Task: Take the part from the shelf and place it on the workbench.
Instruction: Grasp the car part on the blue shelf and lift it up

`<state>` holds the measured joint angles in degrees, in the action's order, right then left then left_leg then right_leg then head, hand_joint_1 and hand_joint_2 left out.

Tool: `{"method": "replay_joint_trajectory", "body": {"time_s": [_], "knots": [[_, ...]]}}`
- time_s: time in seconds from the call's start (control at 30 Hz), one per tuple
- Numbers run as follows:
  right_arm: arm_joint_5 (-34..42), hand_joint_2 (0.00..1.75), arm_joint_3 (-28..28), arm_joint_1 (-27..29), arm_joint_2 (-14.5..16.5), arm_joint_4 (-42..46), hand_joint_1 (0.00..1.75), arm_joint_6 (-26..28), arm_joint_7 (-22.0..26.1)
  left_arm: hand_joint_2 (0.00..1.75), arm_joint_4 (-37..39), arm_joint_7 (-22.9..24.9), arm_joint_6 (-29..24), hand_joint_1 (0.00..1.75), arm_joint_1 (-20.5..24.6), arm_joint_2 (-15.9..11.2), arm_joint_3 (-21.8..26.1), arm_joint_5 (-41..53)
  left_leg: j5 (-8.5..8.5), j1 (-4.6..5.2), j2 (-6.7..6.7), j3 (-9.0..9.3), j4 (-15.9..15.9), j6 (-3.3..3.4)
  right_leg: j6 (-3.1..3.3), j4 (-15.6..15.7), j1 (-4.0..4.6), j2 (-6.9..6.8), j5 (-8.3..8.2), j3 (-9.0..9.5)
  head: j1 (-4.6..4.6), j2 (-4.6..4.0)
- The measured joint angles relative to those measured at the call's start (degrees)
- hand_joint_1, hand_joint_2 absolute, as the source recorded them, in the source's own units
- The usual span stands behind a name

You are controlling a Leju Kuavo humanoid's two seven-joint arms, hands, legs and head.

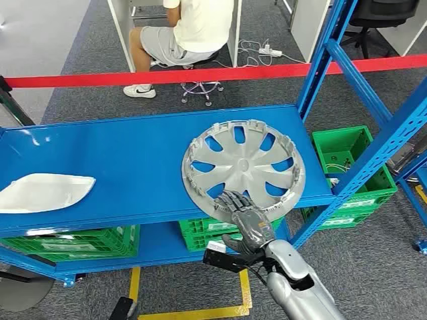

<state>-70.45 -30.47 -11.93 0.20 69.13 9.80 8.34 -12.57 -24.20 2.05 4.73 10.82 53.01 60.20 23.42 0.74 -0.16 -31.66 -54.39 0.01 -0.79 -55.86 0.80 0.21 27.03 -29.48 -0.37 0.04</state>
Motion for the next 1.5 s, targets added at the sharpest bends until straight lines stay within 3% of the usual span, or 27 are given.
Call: {"method": "replay_joint_trajectory", "body": {"time_s": [0.43,0.47,0.57,0.6,0.63,1.2,1.5], "knots": [[-3.8,1.75,1.6,-0.8,0.0,-3.4,0.03,3.0,-2.5,0.0,0.0,-0.2,-0.1,0.0,0.0,0.0,1.0,0.6,-0.02,0.0,0.0,0.03,0.0,0.0,-0.01,0.0,0.0,0.0,-0.01,0.05,0.0,0.0],[-4.2,1.75,1.9,-0.9,0.1,-3.5,0.18,3.1,-2.8,0.0,0.0,-0.2,-0.1,0.0,0.0,0.0,1.0,0.6,-0.02,0.0,0.0,0.03,0.0,0.0,-0.01,0.0,0.0,0.0,-0.02,0.05,0.0,0.0],[-5.8,1.75,3.0,-1.2,0.2,-4.0,1.37,3.3,-3.8,0.0,0.0,-0.2,-0.5,0.0,0.1,0.0,1.1,1.0,-0.03,0.0,0.0,0.03,0.0,0.0,-0.02,0.0,0.0,0.0,-0.03,0.06,0.0,0.0],[-6.6,1.75,3.4,-1.2,0.3,-4.1,1.66,3.5,-4.1,0.0,0.0,-0.2,-0.7,0.0,0.1,0.0,1.1,1.1,-0.04,0.0,0.0,0.03,0.0,0.0,-0.02,0.0,0.0,-0.01,-0.04,0.06,0.0,0.0],[-7.5,1.75,3.7,-1.2,0.5,-4.2,1.75,3.8,-4.4,0.0,0.0,-0.3,-1.0,0.0,0.1,0.0,1.2,1.2,-0.04,0.0,0.0,0.03,0.0,0.0,-0.02,0.0,0.0,-0.01,-0.04,0.06,0.0,0.0],[-18.5,1.75,6.1,-0.3,3.6,-0.3,1.75,8.8,-6.1,0.0,-0.2,-0.1,-4.1,0.0,1.2,0.3,1.3,2.4,-0.04,0.0,0.0,0.03,0.0,0.0,-0.01,0.0,0.0,0.0,-0.04,0.03,-0.01,0.0],[-19.4,1.75,3.1,-0.9,3.8,4.5,1.75,10.4,-8.2,0.0,-0.3,0.8,-5.7,0.0,1.9,0.6,1.3,3.1,-0.04,0.0,0.0,0.03,0.0,0.0,-0.01,0.0,0.0,0.01,-0.04,0.04,-0.01,0.0]]}}
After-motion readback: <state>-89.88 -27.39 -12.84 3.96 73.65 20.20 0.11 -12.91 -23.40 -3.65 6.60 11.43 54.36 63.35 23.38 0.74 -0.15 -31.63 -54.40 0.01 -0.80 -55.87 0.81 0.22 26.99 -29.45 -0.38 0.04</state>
